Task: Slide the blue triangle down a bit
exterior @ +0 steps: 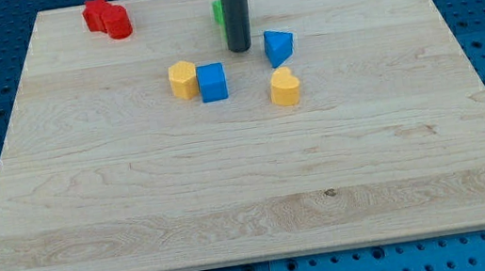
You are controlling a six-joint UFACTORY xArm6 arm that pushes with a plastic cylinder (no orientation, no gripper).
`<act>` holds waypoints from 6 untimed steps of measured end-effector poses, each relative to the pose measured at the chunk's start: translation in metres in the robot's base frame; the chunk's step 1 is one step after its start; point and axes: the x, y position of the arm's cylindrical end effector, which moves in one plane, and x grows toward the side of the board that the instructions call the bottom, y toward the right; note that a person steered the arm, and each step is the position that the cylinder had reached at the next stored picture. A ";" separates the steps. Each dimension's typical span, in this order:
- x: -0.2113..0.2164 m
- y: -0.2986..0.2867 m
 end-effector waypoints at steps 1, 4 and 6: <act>-0.014 0.000; -0.032 0.000; -0.001 0.028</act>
